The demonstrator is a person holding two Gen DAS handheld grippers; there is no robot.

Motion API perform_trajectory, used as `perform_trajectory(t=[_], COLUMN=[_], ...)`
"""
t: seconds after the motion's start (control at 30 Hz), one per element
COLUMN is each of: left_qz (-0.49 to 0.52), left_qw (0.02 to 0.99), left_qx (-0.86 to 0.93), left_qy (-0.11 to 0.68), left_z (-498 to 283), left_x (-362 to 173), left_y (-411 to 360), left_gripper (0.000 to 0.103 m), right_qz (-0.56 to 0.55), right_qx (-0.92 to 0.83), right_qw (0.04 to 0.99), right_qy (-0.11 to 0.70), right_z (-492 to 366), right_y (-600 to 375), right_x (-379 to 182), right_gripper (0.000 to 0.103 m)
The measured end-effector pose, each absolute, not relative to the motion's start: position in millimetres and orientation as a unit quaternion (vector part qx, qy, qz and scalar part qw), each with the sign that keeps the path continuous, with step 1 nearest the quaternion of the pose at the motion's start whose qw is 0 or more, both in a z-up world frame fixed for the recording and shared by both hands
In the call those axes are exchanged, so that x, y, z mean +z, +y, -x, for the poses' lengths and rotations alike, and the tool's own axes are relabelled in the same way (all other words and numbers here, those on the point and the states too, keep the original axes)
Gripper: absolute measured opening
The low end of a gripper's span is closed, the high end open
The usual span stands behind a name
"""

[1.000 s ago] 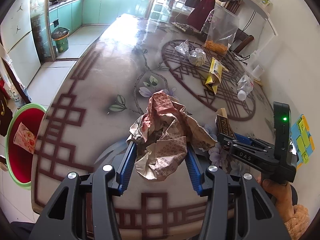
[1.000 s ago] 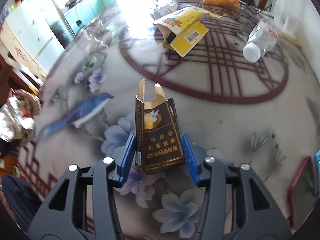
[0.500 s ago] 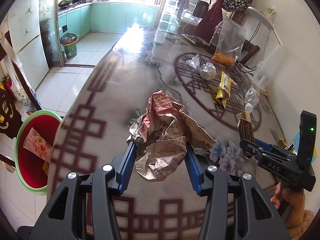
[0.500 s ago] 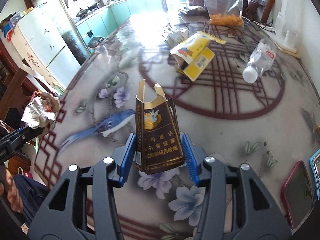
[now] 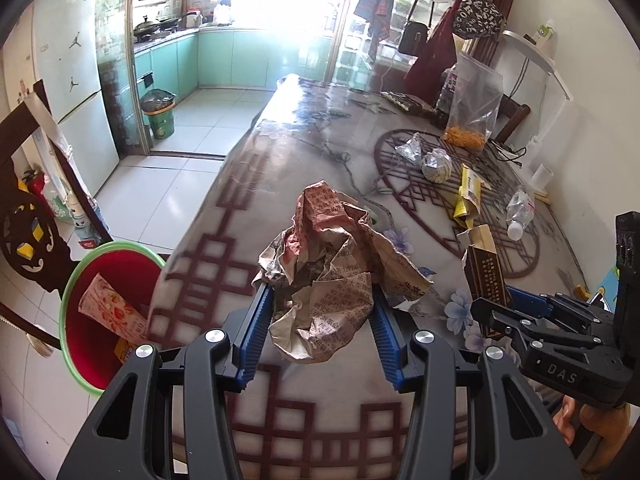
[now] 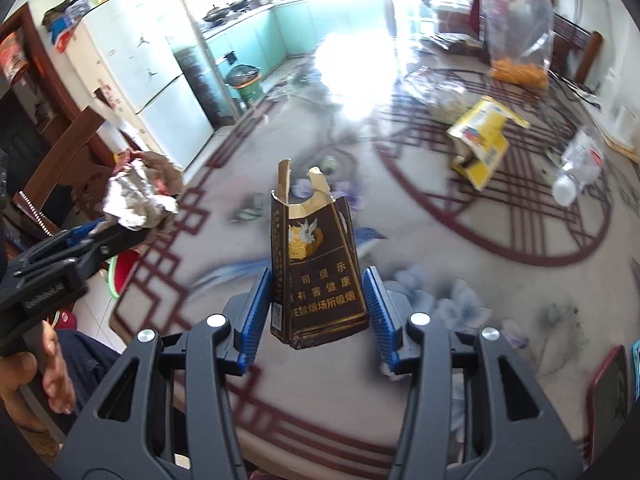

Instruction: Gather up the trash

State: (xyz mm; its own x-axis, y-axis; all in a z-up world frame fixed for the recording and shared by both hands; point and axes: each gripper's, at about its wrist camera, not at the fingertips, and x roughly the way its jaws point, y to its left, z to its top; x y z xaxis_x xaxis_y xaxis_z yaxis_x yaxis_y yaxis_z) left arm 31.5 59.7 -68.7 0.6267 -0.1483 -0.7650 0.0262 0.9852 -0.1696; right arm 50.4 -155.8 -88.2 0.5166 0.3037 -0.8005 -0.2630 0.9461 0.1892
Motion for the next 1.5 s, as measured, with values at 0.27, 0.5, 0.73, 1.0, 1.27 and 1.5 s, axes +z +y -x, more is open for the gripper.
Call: perform_trajectory(t=[0.27,0.5,0.73,1.0,1.27,1.5], left_qz=[0.102,0.135,0.184,0.255,0.281,0.295], left_qw=[0.899,0.896,0.880,0.861,0.842,0.829], left_qx=[-0.020,0.030,0.092,0.129,0.143,0.154], left_qy=[0.424,0.421,0.428,0.420,0.438,0.450], left_z=[-24.1,-16.1,-4.9,-12.2,-26.7,-31.9], left_x=[-74.9,-84.0,-109.4,-138.1,-165.5,-176.9], left_y=[106.2,162.0,232.8,293.4,309.4,313.5], left_gripper=[0.046,0.046,0.046,0.045,0.045,0.045], right_qz=[-0.004,0.020,0.043,0.060,0.079,0.084], right_qx=[0.190,0.224,0.262,0.303,0.319,0.328], right_qw=[0.863,0.851,0.835,0.809,0.789,0.783], right_qy=[0.468,0.475,0.482,0.501,0.519,0.522], right_z=[-50.0,-55.1,-58.7,-73.3,-85.0,-84.9], right_y=[-111.0,-61.2,-9.8,43.9,81.7,94.8], right_x=[-82.8,-83.6,-90.7,-106.4,-121.8,-127.1], right_gripper=[0.046,0.046,0.046,0.046,0.046,0.046])
